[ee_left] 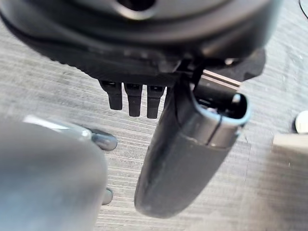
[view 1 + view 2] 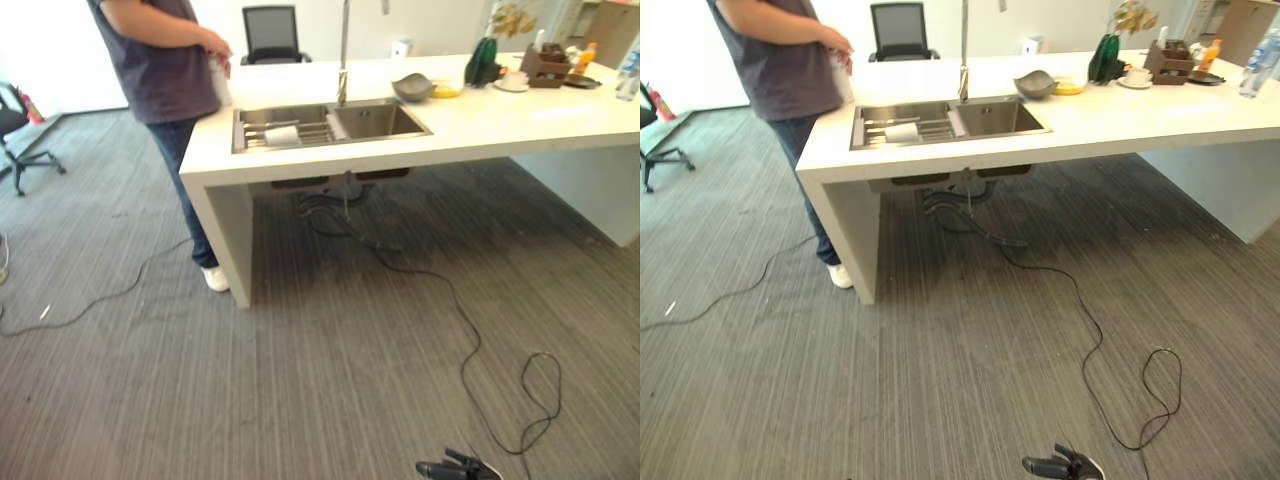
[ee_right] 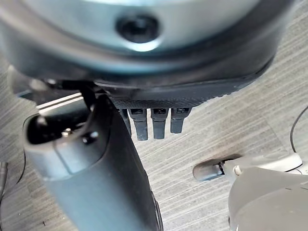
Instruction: Place the dishes in the dishwasher.
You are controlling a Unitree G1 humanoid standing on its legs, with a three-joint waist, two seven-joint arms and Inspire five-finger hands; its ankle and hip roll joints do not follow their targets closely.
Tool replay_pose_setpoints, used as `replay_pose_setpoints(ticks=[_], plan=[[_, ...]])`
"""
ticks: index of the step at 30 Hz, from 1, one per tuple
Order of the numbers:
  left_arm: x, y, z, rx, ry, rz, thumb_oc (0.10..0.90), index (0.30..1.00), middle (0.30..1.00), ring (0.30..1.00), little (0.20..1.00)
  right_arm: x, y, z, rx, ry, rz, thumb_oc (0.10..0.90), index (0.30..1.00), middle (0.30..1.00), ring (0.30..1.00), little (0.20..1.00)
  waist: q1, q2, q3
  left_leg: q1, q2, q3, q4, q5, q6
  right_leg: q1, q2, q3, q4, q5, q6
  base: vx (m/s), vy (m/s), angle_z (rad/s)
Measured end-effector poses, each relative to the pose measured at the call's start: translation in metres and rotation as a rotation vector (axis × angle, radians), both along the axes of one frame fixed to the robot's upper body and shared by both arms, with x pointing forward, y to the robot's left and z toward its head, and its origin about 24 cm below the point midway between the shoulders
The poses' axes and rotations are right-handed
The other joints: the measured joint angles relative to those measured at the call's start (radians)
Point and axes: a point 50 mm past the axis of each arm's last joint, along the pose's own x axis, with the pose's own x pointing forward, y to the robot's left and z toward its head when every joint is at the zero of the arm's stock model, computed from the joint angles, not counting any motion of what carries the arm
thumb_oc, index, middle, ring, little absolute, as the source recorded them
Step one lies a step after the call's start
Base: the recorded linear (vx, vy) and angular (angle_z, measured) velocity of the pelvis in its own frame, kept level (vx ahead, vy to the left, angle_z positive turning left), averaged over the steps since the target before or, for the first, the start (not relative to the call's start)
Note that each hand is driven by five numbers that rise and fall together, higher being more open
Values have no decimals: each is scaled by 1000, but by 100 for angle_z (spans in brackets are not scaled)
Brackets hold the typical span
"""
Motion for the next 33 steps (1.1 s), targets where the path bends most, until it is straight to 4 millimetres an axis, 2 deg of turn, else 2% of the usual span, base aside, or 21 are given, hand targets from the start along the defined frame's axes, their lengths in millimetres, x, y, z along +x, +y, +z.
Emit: replay_pose_setpoints(ticks=[2,4,6,8,9,11,12,14,15,16,18,20,22,24,25,26,27,28,30,32,33], plan=[[21,-2,4,-23,-71,78,800,900,900,900,900,8,-7,4,8,-36,-81,800,900,900,900,900,32,-7,45,-170,-27,-34,281,24,-65,-10,-11,8,27,-5,-16,293,79,32],[26,-3,6,-27,-81,94,800,900,900,900,900,25,-12,12,3,-96,-119,800,900,900,900,900,44,8,62,-211,-6,30,101,19,-39,-7,-29,6,16,-9,-21,463,131,4],[19,-8,3,-33,-60,112,800,900,900,900,900,27,-17,14,-13,-100,-126,800,900,900,900,900,53,30,65,-174,28,139,-245,54,-19,-8,-35,6,-5,-16,-11,360,142,-3],[20,-13,2,-42,-51,108,800,900,900,900,900,25,-21,14,-31,-76,-117,800,900,900,900,900,65,69,81,-189,51,163,-384,120,-56,13,-26,5,-6,-26,2,653,254,11],[17,-15,1,-48,-47,100,800,900,900,900,900,18,-24,11,-50,-32,-92,800,900,900,900,900,77,86,73,-202,71,181,-412,125,-74,20,-20,5,-5,-52,16,506,189,-13],[7,-15,-1,-54,-12,114,800,900,900,900,900,-2,-27,4,-75,90,-15,800,900,900,900,900,160,79,60,-170,89,207,-358,124,-29,37,-48,79,3,-67,19,475,189,-100],[-7,-13,-4,-53,37,129,800,900,900,900,900,-8,-27,2,-85,113,25,800,900,900,900,900,167,68,36,-165,79,213,-283,123,2,46,-75,82,-5,-72,26,426,180,-104],[-27,-11,-7,-57,110,173,800,900,900,900,900,-28,-31,-1,-103,150,54,800,900,900,900,900,142,51,-15,-139,41,213,-194,100,48,70,-125,60,0,-109,65,330,165,-18],[-41,-14,-9,-53,158,164,800,900,900,900,900,-44,-37,-3,-114,185,46,800,900,900,900,900,127,77,-54,-90,47,213,-254,91,100,71,-125,45,41,-136,79,176,96,6],[-42,-9,-8,-19,142,75,800,900,900,900,900,-54,-33,-6,-109,204,35,800,900,900,900,900,104,68,-75,-37,20,229,-338,167,137,2,-141,42,238,-217,103,303,110,28],[-24,0,-4,33,79,-17,800,900,900,900,900,-70,-28,-10,-97,239,29,800,900,900,900,900,72,35,-104,-8,-29,200,-357,159,182,-69,-194,68,468,-243,136,373,130,49],[31,5,10,97,-34,-137,800,900,900,900,900,-65,-22,-10,-123,237,124,800,900,900,900,900,37,19,-69,24,-60,136,-343,132,213,-141,-210,83,782,-133,124,265,46,86],[105,-6,49,153,-386,-226,800,900,900,900,900,-54,-24,-7,-150,190,112,800,900,900,900,900,26,46,-23,84,-48,75,-337,133,213,-175,-169,80,919,-133,119,260,-36,94],[144,-11,86,193,-600,-245,800,900,900,900,900,-44,-23,-4,-159,144,97,800,900,900,900,900,21,52,-12,100,-46,75,-334,120,216,-234,-166,88,961,-143,122,343,-96,17],[171,-7,164,322,-957,-307,800,900,900,900,900,-20,-18,3,-139,0,-1,800,900,900,900,900,5,34,29,115,-43,81,-333,90,219,-313,-154,74,907,-202,123,381,-209,7],[184,-9,190,375,-1104,-328,800,900,900,900,900,-15,-19,6,-148,-31,-23,800,900,900,900,900,5,32,28,121,-44,76,-332,89,216,-339,-141,66,884,-202,121,380,-207,11],[200,-11,222,419,-1227,-313,800,900,900,900,900,-18,-23,5,-164,-7,-19,800,900,900,900,900,-5,36,28,136,-45,63,-330,40,169,-372,-135,20,842,-231,132,555,-339,-1],[207,-4,252,504,-1347,-272,800,900,900,900,900,-16,-23,4,-185,31,60,800,900,900,900,900,-1,47,28,150,-33,74,-327,32,154,-364,-124,-48,582,-254,170,462,-293,-7],[218,3,284,567,-1457,-217,800,900,900,900,900,-26,-18,-1,-169,76,84,800,900,900,900,900,-30,34,32,184,-36,42,-343,11,128,-357,-78,-37,335,-218,196,392,-238,31],[220,0,300,576,-1534,-201,800,900,900,900,900,-47,-7,-10,-129,143,49,800,900,900,900,900,-42,21,31,226,-27,15,-363,8,136,-345,-23,9,146,-96,162,244,-270,68],[218,-4,296,561,-1530,-212,800,900,900,900,900,-62,-3,-14,-113,189,35,800,900,900,900,900,-43,14,29,264,-24,3,-380,4,131,-331,-9,5,118,-46,144,242,-330,69]])
